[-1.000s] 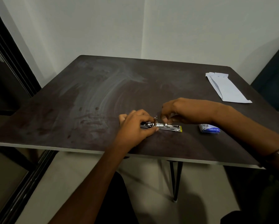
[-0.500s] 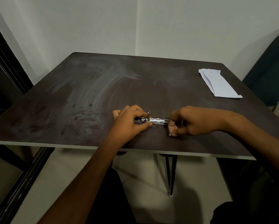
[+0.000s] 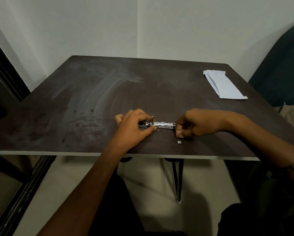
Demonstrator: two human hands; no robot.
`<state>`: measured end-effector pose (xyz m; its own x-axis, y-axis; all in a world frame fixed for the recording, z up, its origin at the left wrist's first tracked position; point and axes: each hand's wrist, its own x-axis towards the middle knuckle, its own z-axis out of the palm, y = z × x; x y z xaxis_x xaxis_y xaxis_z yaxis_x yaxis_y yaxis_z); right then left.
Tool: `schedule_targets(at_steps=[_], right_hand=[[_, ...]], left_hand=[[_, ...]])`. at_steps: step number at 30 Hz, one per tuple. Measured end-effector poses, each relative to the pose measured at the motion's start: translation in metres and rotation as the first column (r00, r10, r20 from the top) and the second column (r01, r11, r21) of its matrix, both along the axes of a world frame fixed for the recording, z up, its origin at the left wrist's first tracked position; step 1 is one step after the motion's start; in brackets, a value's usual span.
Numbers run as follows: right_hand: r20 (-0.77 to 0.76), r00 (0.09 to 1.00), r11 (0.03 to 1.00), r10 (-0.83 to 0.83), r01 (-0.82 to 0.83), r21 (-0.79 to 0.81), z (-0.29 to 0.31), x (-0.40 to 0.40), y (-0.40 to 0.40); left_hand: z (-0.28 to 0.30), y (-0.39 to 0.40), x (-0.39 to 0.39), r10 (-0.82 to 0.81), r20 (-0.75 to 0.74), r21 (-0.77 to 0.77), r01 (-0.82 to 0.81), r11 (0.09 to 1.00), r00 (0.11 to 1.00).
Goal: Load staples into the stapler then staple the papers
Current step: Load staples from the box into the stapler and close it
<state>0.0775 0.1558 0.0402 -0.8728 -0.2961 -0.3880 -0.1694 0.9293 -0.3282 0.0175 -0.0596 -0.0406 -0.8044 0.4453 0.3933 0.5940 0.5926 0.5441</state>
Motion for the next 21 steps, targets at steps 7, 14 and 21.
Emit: schedule_targets(at_steps=[7,14,21], right_hand=[[-0.229,0.971,0.998,-0.064,0.064,-0.007,0.006,0.020,0.025],[-0.410,0.891,0.979,-0.194,0.202,-0.024,-0.004,0.043,0.063],[-0.461,0.810,0.931,-0.363,0.337,-0.141,-0.027,0.065,0.089]], left_hand=[[0.015,-0.003,0.008,-0.004,-0.001,0.034,0.004,0.999,1.000],[0.051,0.007,0.025,-0.021,-0.093,0.209,0.040,0.977,0.995],[0.059,0.060,0.058,-0.258,-0.079,0.253,0.270,0.929,0.963]])
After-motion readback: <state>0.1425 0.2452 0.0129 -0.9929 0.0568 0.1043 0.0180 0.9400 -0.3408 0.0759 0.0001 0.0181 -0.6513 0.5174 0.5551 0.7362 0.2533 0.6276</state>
